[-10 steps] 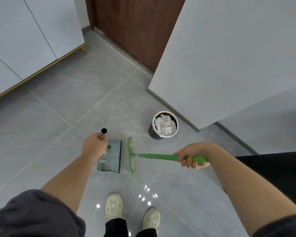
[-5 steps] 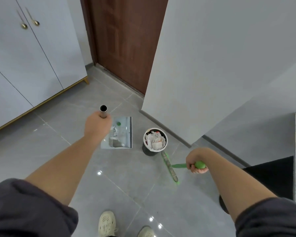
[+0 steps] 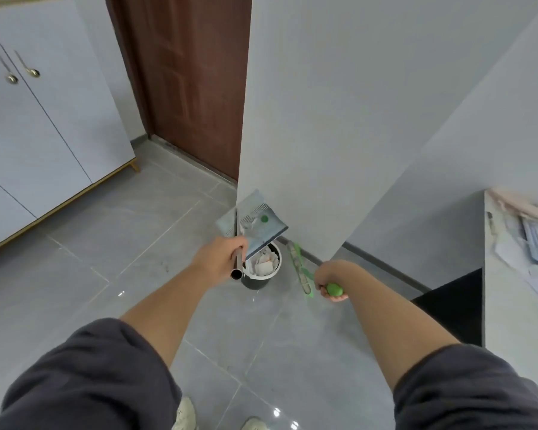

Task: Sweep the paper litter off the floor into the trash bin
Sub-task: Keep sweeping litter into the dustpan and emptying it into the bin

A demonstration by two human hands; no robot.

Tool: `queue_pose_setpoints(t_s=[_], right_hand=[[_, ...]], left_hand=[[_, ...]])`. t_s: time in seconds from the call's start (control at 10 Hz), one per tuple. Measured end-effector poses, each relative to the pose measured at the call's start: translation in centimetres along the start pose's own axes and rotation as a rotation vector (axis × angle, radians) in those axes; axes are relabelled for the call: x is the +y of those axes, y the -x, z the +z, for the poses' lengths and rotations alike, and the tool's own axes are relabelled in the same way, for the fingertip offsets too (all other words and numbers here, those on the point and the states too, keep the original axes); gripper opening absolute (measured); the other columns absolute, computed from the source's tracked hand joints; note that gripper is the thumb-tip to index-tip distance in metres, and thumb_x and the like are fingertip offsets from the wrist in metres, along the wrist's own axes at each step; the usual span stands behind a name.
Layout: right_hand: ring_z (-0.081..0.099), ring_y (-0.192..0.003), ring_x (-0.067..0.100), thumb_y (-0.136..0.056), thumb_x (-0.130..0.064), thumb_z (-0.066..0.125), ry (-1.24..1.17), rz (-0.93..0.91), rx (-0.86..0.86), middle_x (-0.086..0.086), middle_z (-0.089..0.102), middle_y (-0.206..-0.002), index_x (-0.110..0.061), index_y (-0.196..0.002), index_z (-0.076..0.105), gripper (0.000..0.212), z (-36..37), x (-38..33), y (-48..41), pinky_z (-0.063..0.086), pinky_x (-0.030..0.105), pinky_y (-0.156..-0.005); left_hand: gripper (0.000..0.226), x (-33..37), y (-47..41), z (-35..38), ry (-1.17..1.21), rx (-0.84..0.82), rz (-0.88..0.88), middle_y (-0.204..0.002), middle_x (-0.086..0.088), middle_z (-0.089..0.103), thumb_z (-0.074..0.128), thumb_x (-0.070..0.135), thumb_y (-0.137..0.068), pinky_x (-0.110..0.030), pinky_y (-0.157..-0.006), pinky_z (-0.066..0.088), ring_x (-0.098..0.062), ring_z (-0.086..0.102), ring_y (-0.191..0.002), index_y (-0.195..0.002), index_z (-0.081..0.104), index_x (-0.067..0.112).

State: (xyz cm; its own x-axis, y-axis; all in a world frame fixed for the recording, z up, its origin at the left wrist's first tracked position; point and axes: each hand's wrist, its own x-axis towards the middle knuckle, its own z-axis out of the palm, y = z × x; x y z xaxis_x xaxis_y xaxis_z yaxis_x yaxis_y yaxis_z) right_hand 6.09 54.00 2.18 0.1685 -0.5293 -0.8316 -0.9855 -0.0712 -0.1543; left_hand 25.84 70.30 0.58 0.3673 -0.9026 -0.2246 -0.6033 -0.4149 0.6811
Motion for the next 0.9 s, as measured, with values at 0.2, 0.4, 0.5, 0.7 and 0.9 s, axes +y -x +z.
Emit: queue_pose_setpoints(t_s=[0.2, 0.4, 0.5, 0.7, 0.9], right_hand=[[0.039, -0.016, 0.001, -0.087, -0.001, 0.05, -0.033, -0.089, 0.033, 0.003, 0.045, -0.068, -0.014, -0.067, 0.04, 0.026, -0.1, 1.6, -0.8, 0.035, 0.01, -0.024], [0.039, -0.019, 0.012, -0.094, -0.003, 0.03, -0.176, 0.174, -0.077, 0.004, 0.045, -0.032, -0.007, -0.077, 0.043, 0.022, -0.1, 1.5, -1.3, 0.039, 0.013, -0.031], [0.043, -0.029, 0.015, -0.094, -0.003, 0.029, -0.192, 0.155, -0.072, 0.008, 0.048, -0.041, -0.007, -0.076, 0.041, 0.022, -0.1, 1.4, -1.1, 0.04, 0.017, -0.035], [0.047, -0.052, 0.014, -0.09, -0.002, 0.048, -0.144, 0.009, -0.011, 0.004, 0.046, -0.069, -0.013, -0.068, 0.041, 0.026, -0.1, 2.1, -1.3, 0.038, 0.012, -0.027], [0.046, -0.052, 0.017, -0.088, 0.001, 0.048, -0.064, 0.034, -0.07, 0.009, 0.048, -0.066, -0.009, -0.073, 0.045, 0.018, -0.9, 2.2, -1.9, 0.042, 0.018, -0.033]], left_hand=[[0.024, 0.9, 0.2, 4.7, -0.262, -0.105, 0.056, -0.063, 0.002, 0.038, 0.05, 0.026, -0.088, -0.033, -0.058, 0.027, -0.022, 0.034, -0.068, -0.065, 0.043, 0.022], [0.016, 1.3, -0.6, 4.6, -0.502, -0.165, 0.204, -0.088, -0.002, 0.052, 0.048, 0.016, -0.097, -0.034, -0.075, 0.046, -0.025, 0.046, -0.078, -0.109, 0.059, 0.018], [0.012, 0.8, -0.3, 4.8, -0.601, -0.19, 0.256, -0.091, -0.01, 0.059, 0.048, 0.017, -0.092, -0.033, -0.066, 0.04, -0.031, 0.054, -0.079, -0.101, 0.055, 0.016], [0.031, -0.9, -0.8, 5.0, -0.75, -0.248, 0.281, -0.1, -0.011, 0.057, 0.042, 0.019, -0.088, -0.033, -0.065, 0.045, -0.032, 0.059, -0.085, -0.117, 0.051, 0.015], [0.025, 0.1, -1.0, 4.5, -0.806, -0.264, 0.336, -0.101, -0.012, 0.057, 0.047, 0.012, -0.089, -0.039, -0.071, 0.053, -0.033, 0.061, -0.087, -0.113, 0.051, 0.015]])
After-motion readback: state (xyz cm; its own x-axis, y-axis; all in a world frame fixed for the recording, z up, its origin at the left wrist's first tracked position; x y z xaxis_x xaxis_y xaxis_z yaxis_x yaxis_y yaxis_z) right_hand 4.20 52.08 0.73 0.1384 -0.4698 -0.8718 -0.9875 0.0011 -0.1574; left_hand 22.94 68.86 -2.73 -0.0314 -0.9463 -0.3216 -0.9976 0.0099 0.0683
